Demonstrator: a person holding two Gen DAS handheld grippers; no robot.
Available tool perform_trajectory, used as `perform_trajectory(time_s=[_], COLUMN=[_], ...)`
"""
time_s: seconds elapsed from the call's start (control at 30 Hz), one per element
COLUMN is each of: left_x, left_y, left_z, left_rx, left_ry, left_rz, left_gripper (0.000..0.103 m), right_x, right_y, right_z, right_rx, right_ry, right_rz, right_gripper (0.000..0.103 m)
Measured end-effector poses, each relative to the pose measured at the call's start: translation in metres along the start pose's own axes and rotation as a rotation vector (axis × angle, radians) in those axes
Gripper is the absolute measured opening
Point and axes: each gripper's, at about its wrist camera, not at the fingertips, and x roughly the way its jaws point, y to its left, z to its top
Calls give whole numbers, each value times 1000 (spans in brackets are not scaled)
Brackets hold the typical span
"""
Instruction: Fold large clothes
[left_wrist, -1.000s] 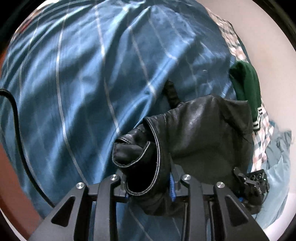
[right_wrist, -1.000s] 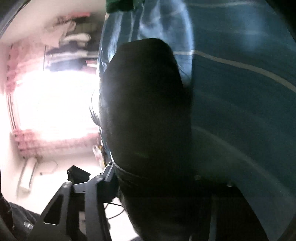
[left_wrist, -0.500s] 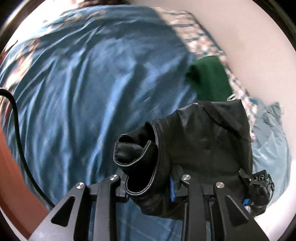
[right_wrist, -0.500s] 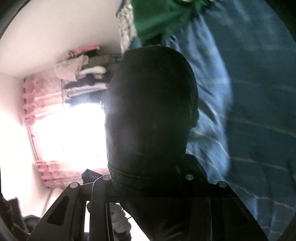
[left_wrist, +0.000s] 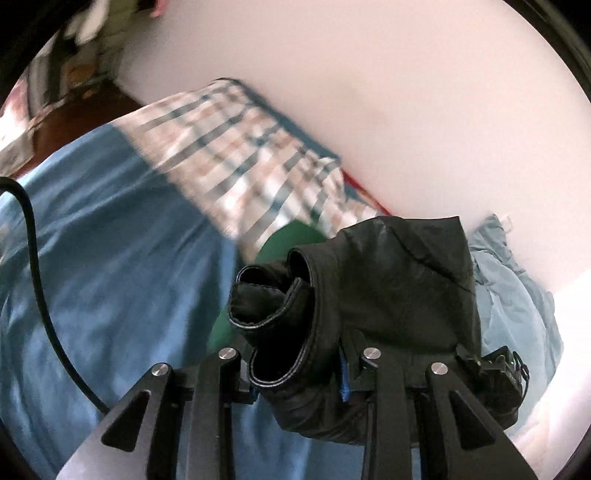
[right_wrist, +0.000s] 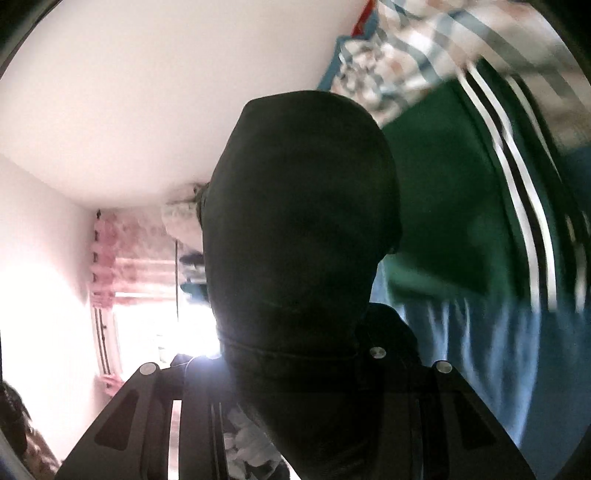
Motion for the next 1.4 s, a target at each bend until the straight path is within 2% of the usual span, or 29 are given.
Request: perform_trajectory(time_s=[0.07, 0.13, 0.23, 0.3, 0.43, 0.5, 0.53, 0.57, 0.63, 0.73, 0.77, 0.83, 1.03, 1.1, 1.2, 1.4], left_x=[37, 78, 138, 163, 179, 184, 184, 183, 179, 171, 167, 157, 109, 83, 47, -58], left_y=[3, 11, 32, 36, 38, 43, 44, 43, 34, 22, 17, 9, -27, -36, -47, -79], left_z=[15, 21, 14, 2, -8, -4, -2, -2, -1, 3, 3, 3, -18, -28, -38, -58], left_rx=[16, 21, -5, 23, 88, 79, 83, 99, 161, 261, 286, 335, 502, 531, 542, 575], left_ry=[1, 28, 107, 140, 152, 170, 177, 178, 160, 122, 116, 96, 48, 35, 49, 52], left_rz=[9, 34, 57, 72, 104, 104, 109, 131, 207, 307, 333, 377, 459, 443, 418, 349], left_gripper=[27, 27, 27, 28, 36, 38, 44, 51, 73, 88, 90, 91, 94, 96, 96, 96], right_x=[18, 40, 60, 63, 62, 67, 66, 67, 68, 73, 76, 81, 89, 76, 54, 14], right_y=[-22, -63, -122, -149, -162, -152, -146, -135, -120, -90, -77, -56, 2, 23, 60, 169], right_z=[39, 76, 113, 126, 141, 143, 142, 142, 138, 123, 113, 94, 24, -13, -60, -163], right_rx=[26, 84, 163, 197, 179, 143, 130, 97, 43, -56, -117, -188, -327, -348, -371, -415], right_ry=[-13, -8, 22, 32, 51, 69, 73, 69, 46, -6, -26, -53, -145, -166, -218, -321], right_rz=[9, -6, -65, -105, -144, -214, -246, -325, -461, -669, -782, -938, -1297, -1358, -1404, -1435], right_gripper=[40, 40, 40, 41, 47, 53, 62, 66, 74, 85, 85, 87, 91, 92, 92, 92])
